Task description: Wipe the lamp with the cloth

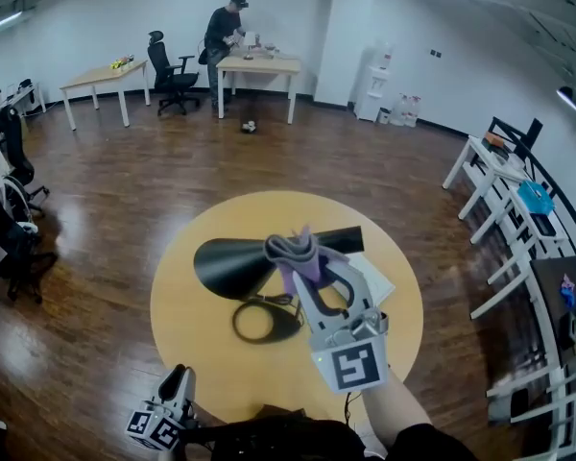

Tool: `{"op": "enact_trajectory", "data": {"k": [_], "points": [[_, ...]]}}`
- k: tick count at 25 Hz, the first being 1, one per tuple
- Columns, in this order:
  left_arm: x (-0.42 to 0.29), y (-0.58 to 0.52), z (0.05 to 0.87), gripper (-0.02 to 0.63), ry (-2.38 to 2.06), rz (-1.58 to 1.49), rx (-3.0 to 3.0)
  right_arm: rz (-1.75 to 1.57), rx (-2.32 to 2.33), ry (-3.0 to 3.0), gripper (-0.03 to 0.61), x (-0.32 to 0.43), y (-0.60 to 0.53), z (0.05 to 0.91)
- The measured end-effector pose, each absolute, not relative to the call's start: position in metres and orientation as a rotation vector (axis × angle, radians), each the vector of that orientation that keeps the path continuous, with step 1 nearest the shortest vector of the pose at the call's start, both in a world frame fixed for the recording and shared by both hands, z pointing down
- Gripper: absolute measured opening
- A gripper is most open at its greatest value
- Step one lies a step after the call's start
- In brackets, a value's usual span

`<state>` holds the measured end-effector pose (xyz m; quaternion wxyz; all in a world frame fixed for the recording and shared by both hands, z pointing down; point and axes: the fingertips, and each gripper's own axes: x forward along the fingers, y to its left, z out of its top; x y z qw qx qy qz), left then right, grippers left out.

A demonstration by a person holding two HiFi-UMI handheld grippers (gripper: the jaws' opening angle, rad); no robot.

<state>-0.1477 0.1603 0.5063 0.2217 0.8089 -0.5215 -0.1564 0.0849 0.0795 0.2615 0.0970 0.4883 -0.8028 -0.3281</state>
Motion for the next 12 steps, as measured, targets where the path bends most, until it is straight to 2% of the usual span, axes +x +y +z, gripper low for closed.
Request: {"op": "enact_trajectory", "data": {"k": [3,6,12], "points": [[-0.150,0.137,0.502,0.086,-1.350,-0.429,2.287,-1.009,1.657,-2.146,0.100,0.116,0.068,0.225],[-0.138,0.122,0.498,0.086,-1.281,-0.450,2.336,-0.900,1.720,-1.899,0.100,0.149,0.045,0.239],[-0.124,0.118,0.489,0.086,-1.239,-0.473,2.360,-0.893,1.644,-1.738,0.098,0.142,0.025,0.260]]}}
